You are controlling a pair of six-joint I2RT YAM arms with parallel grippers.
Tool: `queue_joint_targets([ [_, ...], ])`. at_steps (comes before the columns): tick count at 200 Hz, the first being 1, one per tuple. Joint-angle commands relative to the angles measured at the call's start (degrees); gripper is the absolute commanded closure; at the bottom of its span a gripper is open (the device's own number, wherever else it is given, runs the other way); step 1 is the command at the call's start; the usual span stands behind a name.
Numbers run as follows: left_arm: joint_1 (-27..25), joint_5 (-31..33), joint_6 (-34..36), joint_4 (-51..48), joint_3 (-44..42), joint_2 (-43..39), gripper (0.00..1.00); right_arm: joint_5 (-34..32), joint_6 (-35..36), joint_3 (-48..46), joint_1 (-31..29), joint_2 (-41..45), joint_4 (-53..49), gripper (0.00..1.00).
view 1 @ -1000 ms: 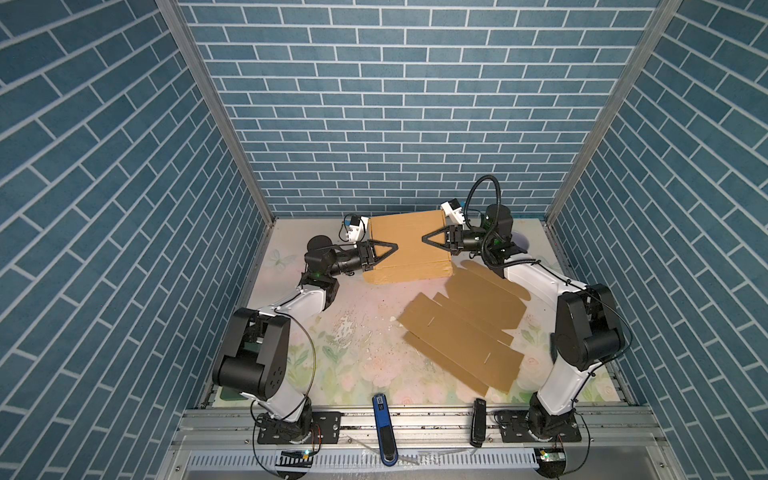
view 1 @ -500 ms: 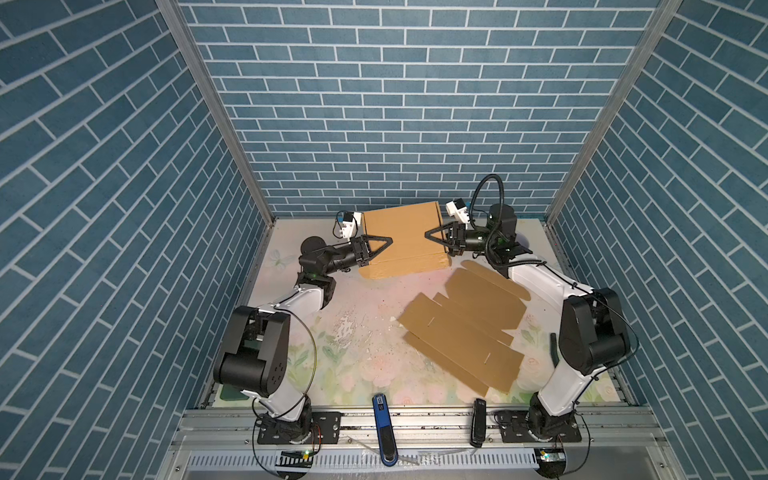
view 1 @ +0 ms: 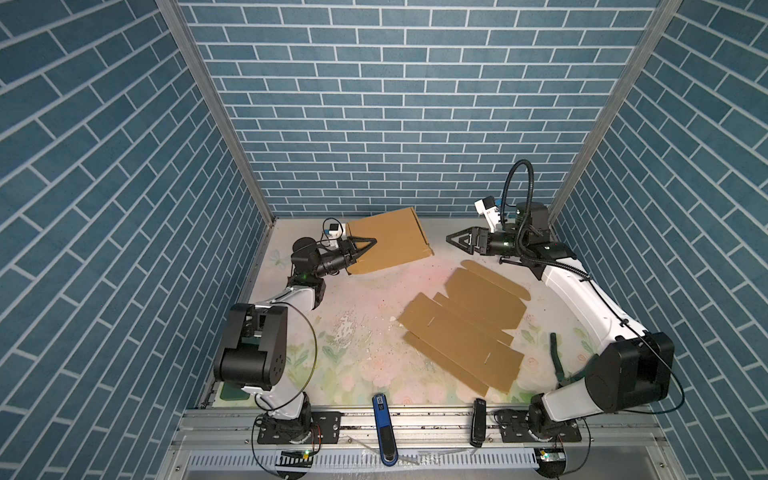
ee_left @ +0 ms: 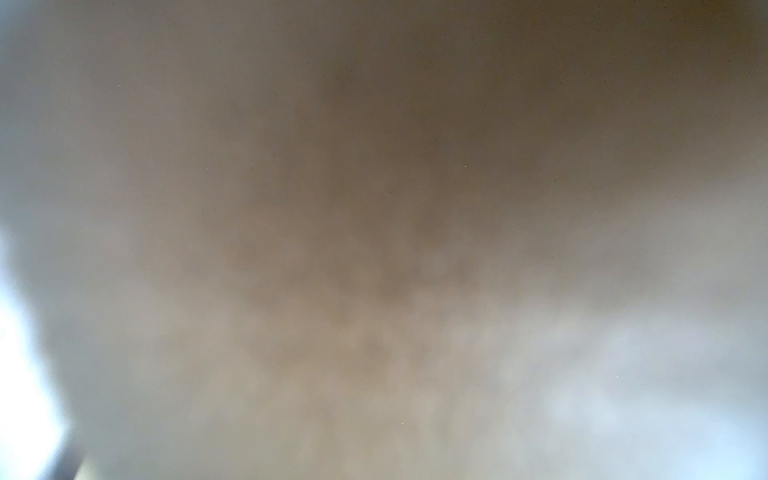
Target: Fold the paper box
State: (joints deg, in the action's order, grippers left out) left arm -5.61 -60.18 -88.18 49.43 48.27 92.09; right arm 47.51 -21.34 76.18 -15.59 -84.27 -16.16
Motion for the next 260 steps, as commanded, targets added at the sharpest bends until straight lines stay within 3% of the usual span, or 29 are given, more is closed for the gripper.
queue_joint_targets([
  [1, 0.2, 3.7, 0.1, -16.0, 0.1, -5.4, 0.75, -9.4, 15.5, -4.3, -0.1, 1.7, -2.6, 0.03],
  [67, 0.2, 12.2, -5.6, -51.0, 4.1, -14.7, 0.77, -10.8, 32.4, -18.5, -2.3, 2.6, 12.7, 0.07],
  [95, 0.1, 12.3, -10.8, -57.8, 4.6, -15.1, 0.84, -8.6, 36.7, -24.5, -4.1, 3.3, 21.3, 0.08],
  [119, 0.0, 11.4, -11.1, -65.4, 8.1, -14.8, 0.85, -7.6, 39.8, -26.4, -6.3, 2.3, 24.5, 0.09],
  [178, 0.1, 8.4, -11.1, -75.6, 11.1, -13.9, 0.88, -3.0, 40.7, -27.8, -9.7, 0.1, 32.1, 0.10],
  [260, 0.7, 4.7, 1.0, -96.8, 23.6, -6.3, 0.92, -0.1, 40.2, -27.8, -14.1, -2.9, 38.1, 0.12],
])
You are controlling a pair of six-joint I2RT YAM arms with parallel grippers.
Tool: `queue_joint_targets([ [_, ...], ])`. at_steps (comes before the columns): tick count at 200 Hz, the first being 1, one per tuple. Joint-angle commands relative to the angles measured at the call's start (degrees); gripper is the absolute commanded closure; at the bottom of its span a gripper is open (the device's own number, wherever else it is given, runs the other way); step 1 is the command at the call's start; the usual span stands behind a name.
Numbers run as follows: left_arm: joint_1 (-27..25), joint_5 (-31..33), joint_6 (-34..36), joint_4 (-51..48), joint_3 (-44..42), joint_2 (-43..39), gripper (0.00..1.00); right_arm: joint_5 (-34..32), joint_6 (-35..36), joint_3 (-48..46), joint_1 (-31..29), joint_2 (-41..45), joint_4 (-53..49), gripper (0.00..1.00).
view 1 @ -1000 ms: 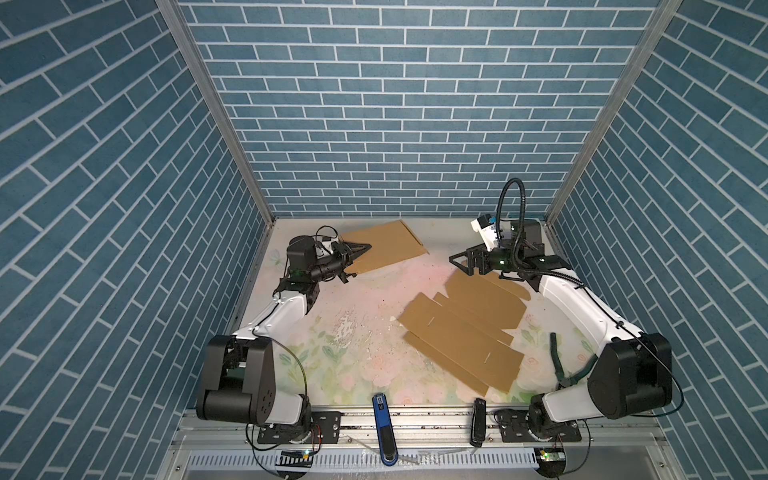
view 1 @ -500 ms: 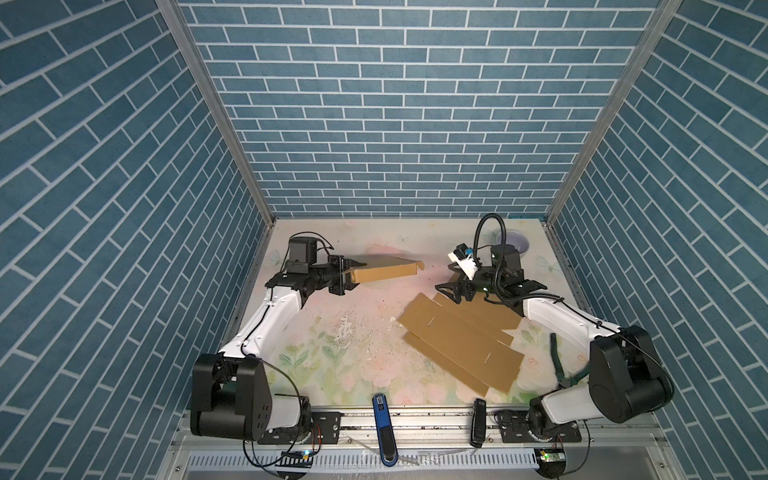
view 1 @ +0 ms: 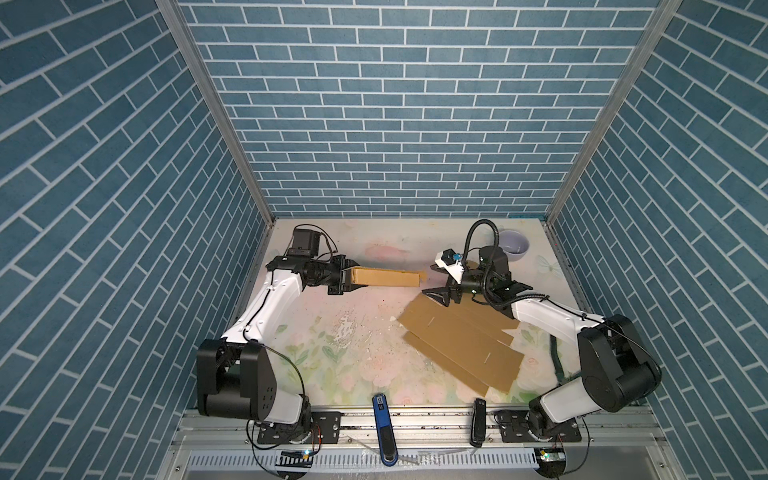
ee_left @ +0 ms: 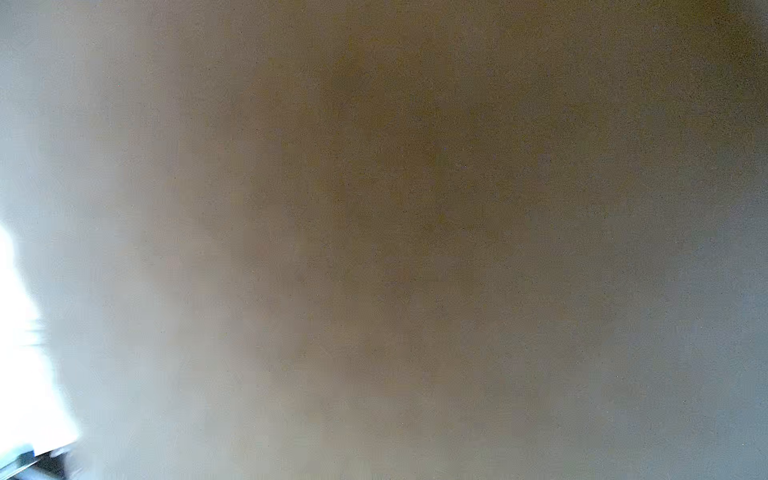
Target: Fold the paper box
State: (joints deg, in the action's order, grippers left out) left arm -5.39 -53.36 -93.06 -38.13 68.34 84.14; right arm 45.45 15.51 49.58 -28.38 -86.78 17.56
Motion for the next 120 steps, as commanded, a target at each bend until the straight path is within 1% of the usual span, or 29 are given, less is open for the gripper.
queue_joint_targets([
  [1, 0.5, -2.1, 6.0, -9.4, 3.6, 1.8, 0.92, 1.9, 3.3, -1.2, -1.4, -0.4, 4.5, 0.12],
  [30, 0.6, -2.7, 8.4, -13.9, 7.0, 3.7, 0.92, 1.3, 3.1, -1.0, -3.1, -1.6, 6.2, 0.13],
  [59, 0.6, -3.5, 9.2, -15.3, 9.4, 5.6, 0.93, 0.3, 2.9, -1.2, -5.1, -2.7, 8.3, 0.15],
  [90, 0.6, -4.8, 10.3, -15.7, 10.4, 6.5, 0.94, 0.0, -0.2, -2.7, -6.0, -4.4, 15.2, 0.17],
  [120, 0.6, -5.7, 11.3, -16.4, 9.9, 6.7, 0.94, 1.8, -3.1, -2.8, -6.4, -6.0, 20.5, 0.20],
])
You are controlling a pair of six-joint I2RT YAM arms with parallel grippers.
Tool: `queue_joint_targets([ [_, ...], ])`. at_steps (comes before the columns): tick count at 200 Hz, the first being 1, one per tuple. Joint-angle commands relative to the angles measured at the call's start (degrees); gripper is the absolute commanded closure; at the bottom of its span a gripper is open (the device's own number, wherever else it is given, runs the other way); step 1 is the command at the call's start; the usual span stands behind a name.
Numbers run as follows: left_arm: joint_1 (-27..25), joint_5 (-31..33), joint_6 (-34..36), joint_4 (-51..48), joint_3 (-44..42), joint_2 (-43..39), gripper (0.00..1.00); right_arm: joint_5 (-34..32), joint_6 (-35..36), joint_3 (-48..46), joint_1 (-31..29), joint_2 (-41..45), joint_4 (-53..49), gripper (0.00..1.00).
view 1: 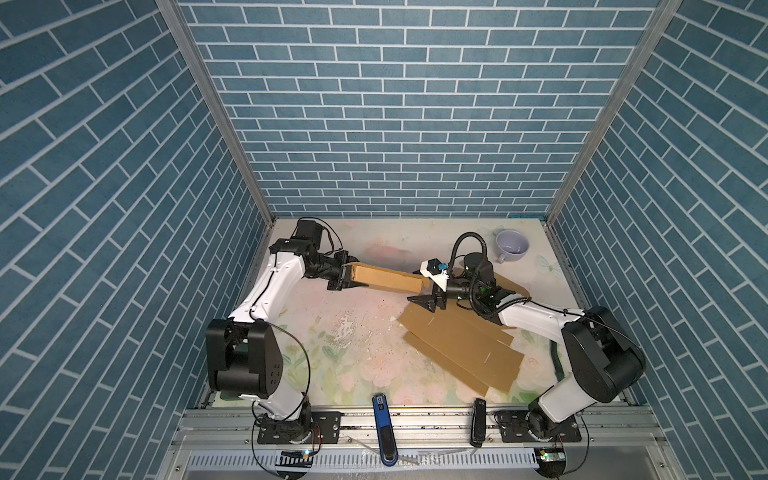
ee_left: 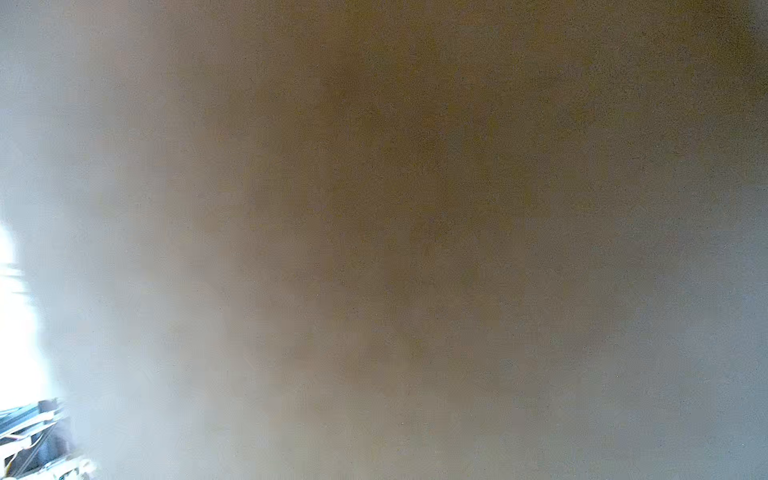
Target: Fold the paper box
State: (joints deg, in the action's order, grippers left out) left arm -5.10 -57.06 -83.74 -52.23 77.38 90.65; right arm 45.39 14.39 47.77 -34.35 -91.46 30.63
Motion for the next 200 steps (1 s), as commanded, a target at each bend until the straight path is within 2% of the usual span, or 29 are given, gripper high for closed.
queue_joint_targets([
  [1, 0.3, -2.0, 2.0, -2.3, 0.9, 0.1, 0.94, 1.9, -2.0, -0.9, -0.5, -1.4, 7.6, 0.20],
  [79, 0.4, -3.0, 3.0, -1.6, 0.4, 0.8, 0.95, 4.1, -5.1, -1.1, -1.2, -2.8, 12.0, 0.33],
  [135, 0.4, -3.2, 3.7, -1.7, 0.5, 1.5, 0.95, 5.2, -6.6, -0.6, -1.7, -3.4, 13.3, 0.34],
  [200, 0.4, -3.5, 3.8, -1.2, 1.1, 2.2, 0.95, 5.9, -6.8, 0.0, -2.0, -3.9, 12.9, 0.40],
])
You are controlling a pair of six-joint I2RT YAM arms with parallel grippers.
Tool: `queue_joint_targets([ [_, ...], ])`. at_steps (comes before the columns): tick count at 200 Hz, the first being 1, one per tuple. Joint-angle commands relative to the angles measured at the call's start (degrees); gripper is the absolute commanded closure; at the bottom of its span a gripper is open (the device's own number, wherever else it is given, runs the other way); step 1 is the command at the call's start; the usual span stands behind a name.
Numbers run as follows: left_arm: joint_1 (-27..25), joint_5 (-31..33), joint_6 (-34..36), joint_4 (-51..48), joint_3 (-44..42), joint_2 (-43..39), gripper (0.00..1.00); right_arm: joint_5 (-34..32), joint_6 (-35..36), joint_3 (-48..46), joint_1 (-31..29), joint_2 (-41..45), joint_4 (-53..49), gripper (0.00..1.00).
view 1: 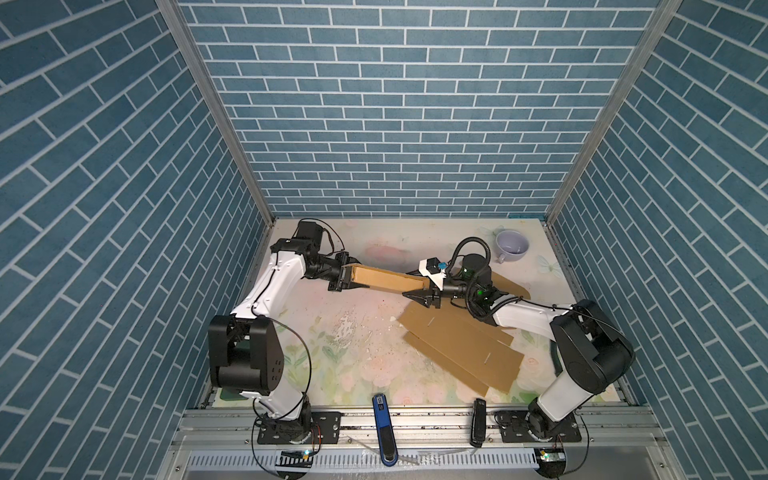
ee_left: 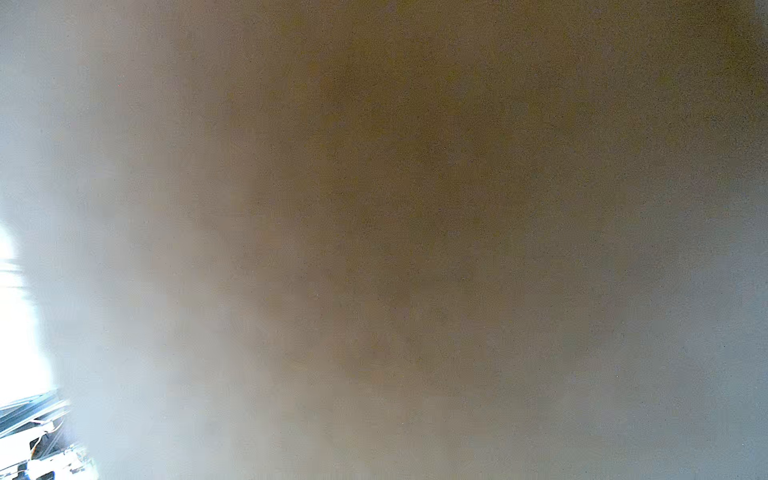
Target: Fold the paper box
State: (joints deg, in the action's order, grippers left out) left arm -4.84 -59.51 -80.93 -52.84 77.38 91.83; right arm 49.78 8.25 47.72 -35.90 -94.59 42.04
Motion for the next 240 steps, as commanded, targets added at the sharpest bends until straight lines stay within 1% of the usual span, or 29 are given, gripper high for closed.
queue_joint_targets([
  [1, 0.2, -1.0, 1.0, -0.6, 1.2, 1.0, 0.95, 1.5, -0.6, 0.0, -0.5, -0.8, 1.5, 0.40],
  [72, 0.0, -1.1, 1.0, -0.6, 1.5, 1.2, 0.95, 2.1, -0.3, 1.4, -0.8, -2.0, 0.4, 0.41],
  [131, 0.0, -1.5, 1.1, 0.5, 1.0, 1.8, 0.94, 2.2, -0.2, 1.5, -0.8, -1.6, 0.0, 0.55],
  [170, 0.1, -2.2, 1.2, 1.9, 0.7, 3.1, 0.84, 2.3, 0.2, 1.5, -0.8, -0.8, -1.4, 0.63],
  [198, 0.1, -2.6, 1.9, 2.7, 1.2, 4.6, 0.80, 2.1, 1.0, 1.2, -0.9, -0.1, -2.6, 0.66],
  [222, 0.2, -2.9, 3.4, 2.2, 2.2, 6.0, 0.70, 2.0, 1.5, 1.1, -0.9, 0.4, -3.5, 0.69],
  [240, 0.5, -2.8, 5.0, 1.7, 3.3, 7.3, 0.60, 2.0, 1.5, 1.1, -0.9, 0.6, -3.7, 0.70],
])
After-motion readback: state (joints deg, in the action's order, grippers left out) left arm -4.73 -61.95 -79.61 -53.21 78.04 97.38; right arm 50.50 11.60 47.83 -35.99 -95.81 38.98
